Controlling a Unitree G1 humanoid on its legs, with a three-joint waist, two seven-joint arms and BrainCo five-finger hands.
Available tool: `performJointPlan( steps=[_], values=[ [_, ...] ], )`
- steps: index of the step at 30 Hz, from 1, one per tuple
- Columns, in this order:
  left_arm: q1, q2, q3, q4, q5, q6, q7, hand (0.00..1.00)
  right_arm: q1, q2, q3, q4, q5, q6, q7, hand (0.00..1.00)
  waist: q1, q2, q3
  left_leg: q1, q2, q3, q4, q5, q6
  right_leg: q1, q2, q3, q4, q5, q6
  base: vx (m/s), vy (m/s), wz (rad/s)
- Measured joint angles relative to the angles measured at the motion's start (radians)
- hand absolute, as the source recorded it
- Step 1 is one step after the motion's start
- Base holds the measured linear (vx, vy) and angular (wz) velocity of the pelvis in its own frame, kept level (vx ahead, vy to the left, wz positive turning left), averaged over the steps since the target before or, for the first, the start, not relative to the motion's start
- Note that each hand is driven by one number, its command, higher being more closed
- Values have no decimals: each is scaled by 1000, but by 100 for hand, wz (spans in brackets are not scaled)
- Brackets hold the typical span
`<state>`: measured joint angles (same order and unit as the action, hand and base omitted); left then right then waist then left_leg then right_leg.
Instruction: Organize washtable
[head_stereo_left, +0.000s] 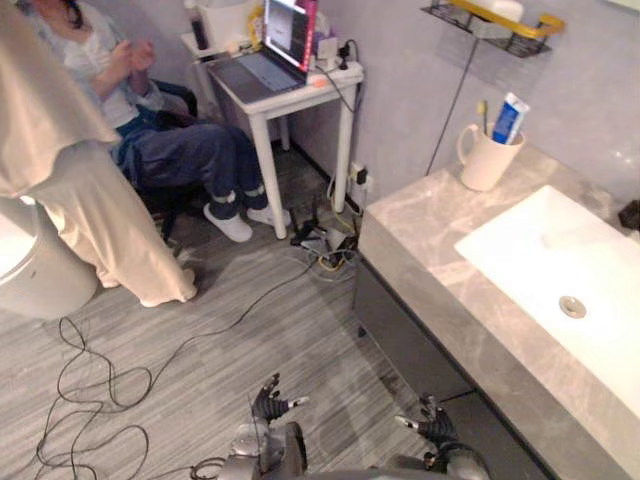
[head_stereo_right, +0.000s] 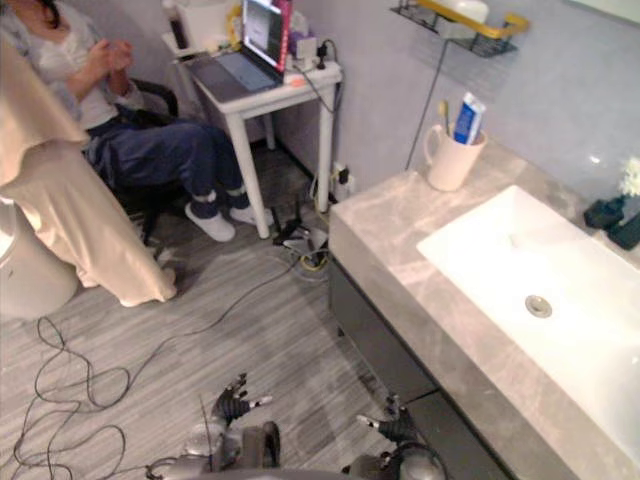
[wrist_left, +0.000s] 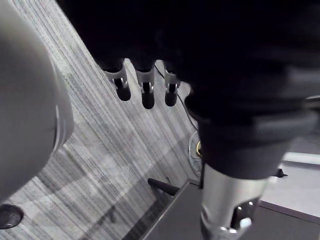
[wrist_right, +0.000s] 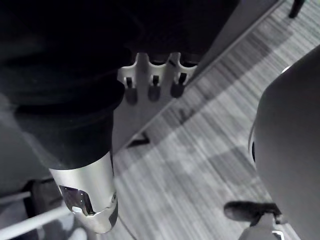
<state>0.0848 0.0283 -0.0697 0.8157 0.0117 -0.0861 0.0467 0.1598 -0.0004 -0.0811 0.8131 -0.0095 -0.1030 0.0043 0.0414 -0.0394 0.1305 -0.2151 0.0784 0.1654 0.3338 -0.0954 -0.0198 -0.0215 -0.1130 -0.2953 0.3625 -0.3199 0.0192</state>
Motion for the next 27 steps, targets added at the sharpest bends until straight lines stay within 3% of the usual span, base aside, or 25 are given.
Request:
performJointPlan(
  steps=[4,7,9,10,11,13,16,18,19,20,22,24,27],
  values=[
    [-7,23,-39,19,3,-1,-2,0,-36,-16,2,46,-2,2,1,0,-2,11,2,-7,-48,-22,-22,7,16,-1,-26,-3,-25,8,37,-25,151,16],
    [-6,28,-48,18,5,-7,-5,0,-33,-22,3,68,-12,5,3,0,-2,4,3,-30,-111,-75,29,-50,52,15,-75,-13,38,-39,122,43,161,33],
    [-5,29,-52,19,4,-9,-5,0,-24,-38,1,62,-10,4,10,0,-16,-8,13,-23,-153,-128,63,-81,82,-63,-101,95,278,-10,97,128,100,87],
    [-5,33,-53,18,2,-8,-4,0,-29,-37,4,61,-12,1,18,0,-31,-5,16,-10,-173,-179,78,-90,96,-140,-93,171,450,42,75,217,88,141],
    [-9,39,-48,18,2,-7,-3,0,-27,-40,9,63,-12,0,21,0,-26,-3,26,0,-186,-235,85,-95,104,-166,-50,236,487,15,85,228,62,145],
    [-20,38,-39,18,0,-7,0,0,-24,-33,21,62,-10,-1,20,0,-22,-22,28,21,-214,-344,82,-94,107,-195,21,303,434,-15,86,220,-29,158],
    [-23,18,-45,19,-1,-7,-2,0,-2,-24,22,23,-3,-6,20,0,-26,-24,28,76,-260,-508,49,-88,107,-239,87,440,263,-16,106,254,-120,178],
    [-26,8,-45,20,-1,-8,-2,0,0,-24,22,19,-1,-6,20,0,-23,-25,29,88,-281,-561,40,-86,102,-247,75,448,207,-12,105,210,-188,136],
    [-26,0,-45,21,0,-9,-2,0,1,-21,23,19,-1,-4,20,0,-21,-32,25,104,-310,-631,27,-89,96,-243,51,457,148,12,93,277,-325,165],
    [-28,-6,-45,24,0,-10,-2,0,-1,-16,21,21,-1,-3,19,0,-28,-39,20,108,-328,-678,22,-97,84,-231,20,424,130,75,82,259,-365,217],
    [-42,-29,-33,44,0,-13,-2,0,-10,-28,23,26,-2,1,20,0,-20,-22,15,87,-282,-691,9,-104,70,-201,3,304,97,101,52,176,-269,170],
    [-37,-56,3,57,-3,-15,0,0,-45,-25,23,30,-2,3,20,0,-1,11,17,49,-200,-620,-13,-75,10,-185,6,183,87,95,31,162,-261,132],
    [-24,-55,21,47,-5,-17,0,0,-48,6,20,25,-2,2,19,0,-3,8,21,53,-160,-495,-27,-39,-19,-109,4,80,87,85,14,138,-149,144]
  ],
)
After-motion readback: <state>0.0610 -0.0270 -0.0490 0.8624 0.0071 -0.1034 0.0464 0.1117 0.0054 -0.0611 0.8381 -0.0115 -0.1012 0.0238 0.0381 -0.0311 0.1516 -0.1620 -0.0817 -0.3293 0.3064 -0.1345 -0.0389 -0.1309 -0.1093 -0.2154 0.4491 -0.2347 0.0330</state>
